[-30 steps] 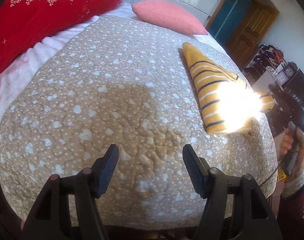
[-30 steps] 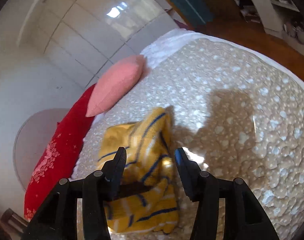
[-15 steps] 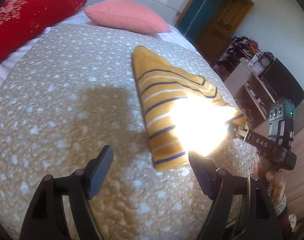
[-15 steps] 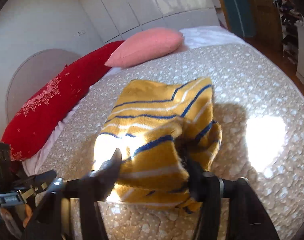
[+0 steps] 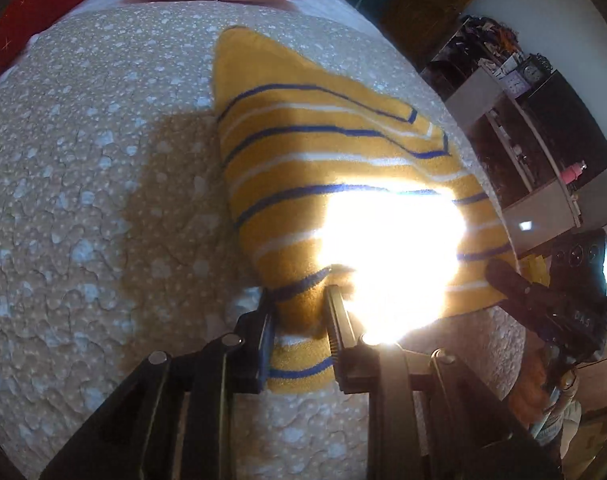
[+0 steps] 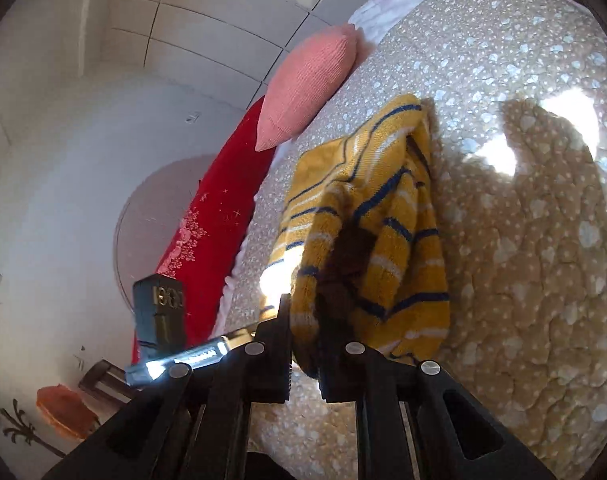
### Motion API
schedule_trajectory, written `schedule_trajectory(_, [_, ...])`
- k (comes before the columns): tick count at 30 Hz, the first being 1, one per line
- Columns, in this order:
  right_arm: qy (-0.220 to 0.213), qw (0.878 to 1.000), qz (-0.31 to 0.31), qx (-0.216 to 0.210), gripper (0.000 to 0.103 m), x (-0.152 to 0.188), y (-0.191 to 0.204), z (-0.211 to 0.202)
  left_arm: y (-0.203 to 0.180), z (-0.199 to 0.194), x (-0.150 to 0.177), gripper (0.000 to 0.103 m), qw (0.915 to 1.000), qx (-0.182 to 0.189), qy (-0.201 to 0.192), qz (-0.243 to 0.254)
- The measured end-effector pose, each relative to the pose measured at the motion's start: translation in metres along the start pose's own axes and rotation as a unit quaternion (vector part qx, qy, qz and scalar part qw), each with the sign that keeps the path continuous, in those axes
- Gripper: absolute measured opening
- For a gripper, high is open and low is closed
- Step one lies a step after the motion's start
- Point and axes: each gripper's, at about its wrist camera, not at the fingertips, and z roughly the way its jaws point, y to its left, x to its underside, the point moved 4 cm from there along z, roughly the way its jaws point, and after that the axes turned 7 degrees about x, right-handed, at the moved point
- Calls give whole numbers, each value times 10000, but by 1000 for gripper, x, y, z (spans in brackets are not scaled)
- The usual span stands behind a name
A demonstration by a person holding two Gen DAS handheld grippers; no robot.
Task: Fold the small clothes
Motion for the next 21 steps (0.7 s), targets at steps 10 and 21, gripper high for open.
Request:
schedule_trajectory(10, [-957,9839,-714,1333,13,-16,25,-32,-12,11,21,39,9985,-382,-241,313])
schedule_trajectory(21, [-1,9860,-385,1625,0,-98,-11,91,-16,-41,28,64,9953,-229,-845,419])
